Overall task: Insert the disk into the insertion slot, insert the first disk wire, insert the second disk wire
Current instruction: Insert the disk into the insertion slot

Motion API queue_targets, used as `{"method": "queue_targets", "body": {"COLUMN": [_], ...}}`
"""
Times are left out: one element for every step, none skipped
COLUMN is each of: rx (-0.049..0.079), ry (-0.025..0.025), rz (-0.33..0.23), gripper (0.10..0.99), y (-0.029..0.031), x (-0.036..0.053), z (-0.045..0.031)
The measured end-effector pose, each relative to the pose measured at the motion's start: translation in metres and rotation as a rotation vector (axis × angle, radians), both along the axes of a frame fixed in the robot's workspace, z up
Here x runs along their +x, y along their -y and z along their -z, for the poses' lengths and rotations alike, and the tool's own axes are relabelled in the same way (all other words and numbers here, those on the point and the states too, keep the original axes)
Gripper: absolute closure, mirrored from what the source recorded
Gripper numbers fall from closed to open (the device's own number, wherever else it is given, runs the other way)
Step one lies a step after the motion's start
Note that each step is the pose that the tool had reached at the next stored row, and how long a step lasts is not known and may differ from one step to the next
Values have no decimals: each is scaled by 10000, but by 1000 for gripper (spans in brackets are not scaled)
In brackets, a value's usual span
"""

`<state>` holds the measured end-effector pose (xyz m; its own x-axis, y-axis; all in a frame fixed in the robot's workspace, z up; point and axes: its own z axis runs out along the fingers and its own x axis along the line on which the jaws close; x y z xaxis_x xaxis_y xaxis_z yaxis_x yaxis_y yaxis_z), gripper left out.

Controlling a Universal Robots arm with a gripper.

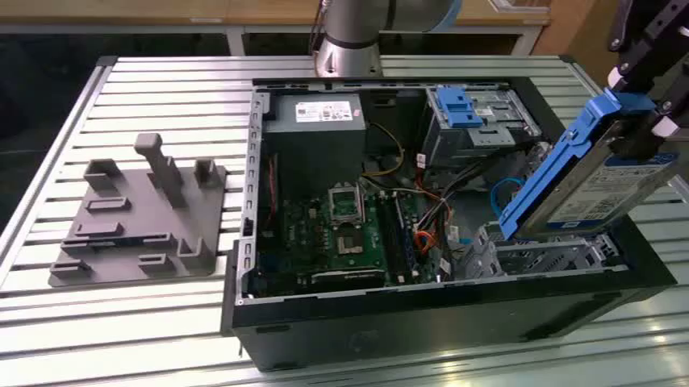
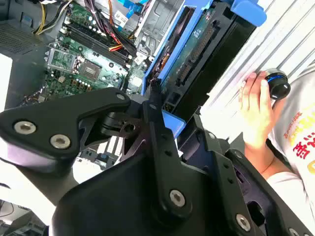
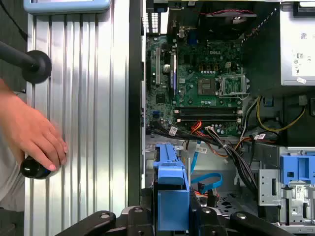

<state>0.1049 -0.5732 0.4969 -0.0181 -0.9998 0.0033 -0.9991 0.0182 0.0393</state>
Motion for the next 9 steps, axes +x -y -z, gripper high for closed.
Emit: {"method": "queue_targets", "body": {"rx": [0,0,0,0,0,-1,0,0,0], "ry": [0,0,0,0,0,0,0,0,0], "rz": [0,0,0,0,0,0,0,0,0], "gripper": [725,725,725,725,725,725,725,725,725], "y": [0,0,0,0,0,0,0,0,0], "x": [0,0,0,0,0,0,0,0,0], "z": [0,0,0,0,0,0,0,0,0]}}
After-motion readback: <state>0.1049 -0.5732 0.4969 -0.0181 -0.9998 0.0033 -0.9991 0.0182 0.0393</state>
